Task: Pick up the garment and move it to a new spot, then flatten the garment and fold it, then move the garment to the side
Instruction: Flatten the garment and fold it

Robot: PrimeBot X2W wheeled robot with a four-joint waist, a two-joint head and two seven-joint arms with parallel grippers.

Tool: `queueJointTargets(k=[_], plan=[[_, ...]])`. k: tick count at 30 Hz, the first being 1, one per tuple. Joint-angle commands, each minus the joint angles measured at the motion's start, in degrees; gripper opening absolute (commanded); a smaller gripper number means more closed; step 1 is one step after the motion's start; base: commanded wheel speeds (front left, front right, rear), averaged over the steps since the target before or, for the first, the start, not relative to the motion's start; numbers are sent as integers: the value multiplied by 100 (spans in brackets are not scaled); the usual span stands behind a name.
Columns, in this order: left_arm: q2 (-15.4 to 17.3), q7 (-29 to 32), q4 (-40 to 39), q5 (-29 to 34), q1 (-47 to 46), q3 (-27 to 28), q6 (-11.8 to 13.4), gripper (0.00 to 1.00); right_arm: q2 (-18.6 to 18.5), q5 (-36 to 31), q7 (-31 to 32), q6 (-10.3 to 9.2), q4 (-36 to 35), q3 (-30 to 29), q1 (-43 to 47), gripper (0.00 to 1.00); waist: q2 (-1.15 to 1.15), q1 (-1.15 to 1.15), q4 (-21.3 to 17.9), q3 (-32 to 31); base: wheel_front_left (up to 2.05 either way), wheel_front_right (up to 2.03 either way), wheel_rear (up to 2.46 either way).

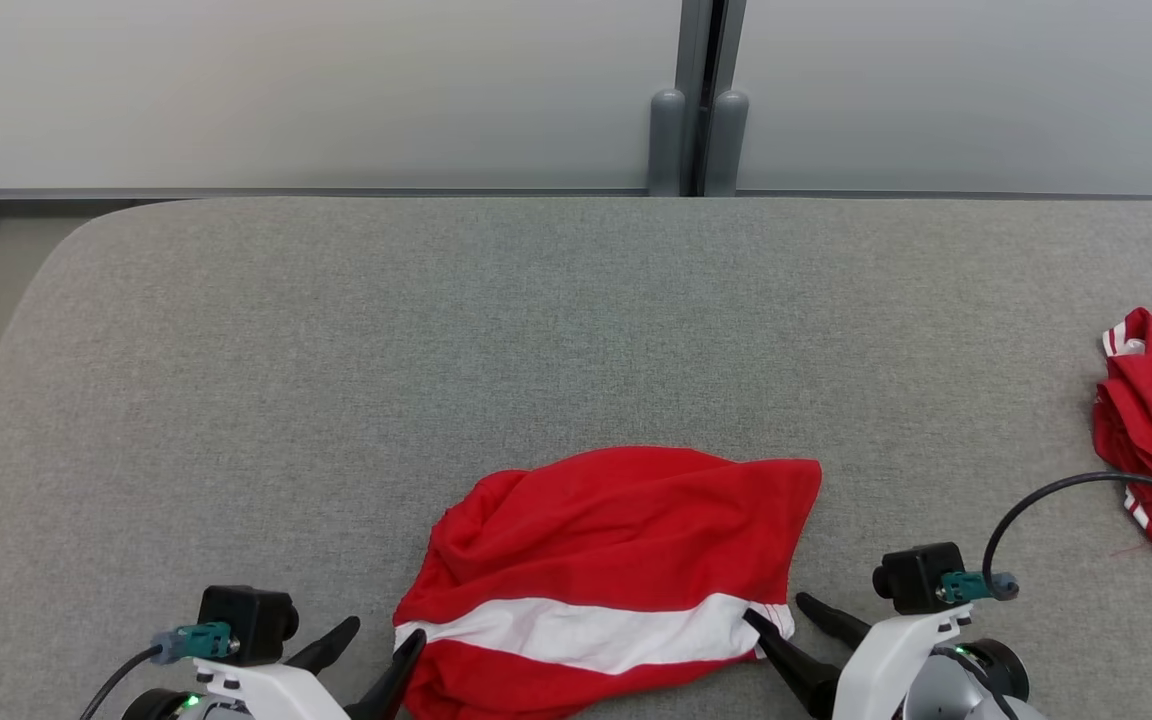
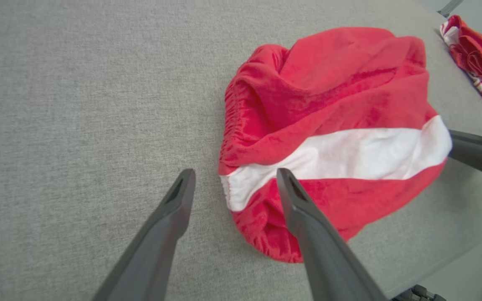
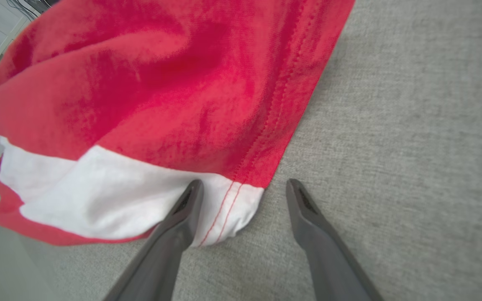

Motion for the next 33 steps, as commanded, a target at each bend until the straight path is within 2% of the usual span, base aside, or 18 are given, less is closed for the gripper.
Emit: queueJointTargets(k=[1,9,15,16,17,18,19,21,22,23,24,29,33], plan=[[81,67,28,-11,-145,-21,-43,100,15,-29,115,1,152,75,42,100,0,0,-35,30,0,0,0],[79,303,705,-161,-382,-162,-130,100,7,-244,373,0,157,64,150,100,0,0,-215,50,0,0,0],[0,137,1228,-251,-548,-201,-176,100,76,-511,629,-7,67,-81,274,100,0,0,-308,52,0,0,0],[-16,117,1297,-277,-577,-213,-180,100,109,-549,655,-7,44,-99,292,93,0,0,-316,46,0,0,0],[-21,97,1359,-292,-604,-227,-195,85,137,-588,690,-6,24,-121,300,67,0,0,-323,39,0,0,0],[-19,90,1412,-294,-624,-239,-206,67,153,-653,705,-6,20,-137,298,46,0,0,-329,31,0,0,0],[-19,86,1458,-315,-634,-252,-219,47,181,-714,735,-4,24,-152,288,38,0,0,-332,27,0,0,0],[-17,69,1537,-344,-657,-283,-225,34,239,-849,776,0,75,-201,271,9,0,0,-327,18,0,0,0],[-13,58,1571,-347,-680,-294,-224,25,261,-929,800,0,118,-209,253,0,0,0,-321,14,0,0,0],[-11,45,1595,-356,-706,-299,-232,8,286,-997,800,0,149,-228,229,0,0,0,-313,8,0,0,0],[-8,32,1612,-368,-724,-310,-241,0,316,-1042,790,0,179,-248,205,0,0,0,-304,4,0,0,0],[9,-124,1614,-403,-725,-342,-263,0,443,-1296,559,0,265,-390,131,0,0,0,-251,-39,0,0,0],[54,-255,1462,-436,-662,-340,-278,0,457,-1374,217,0,65,-624,51,0,0,0,-258,-102,0,0,0]])
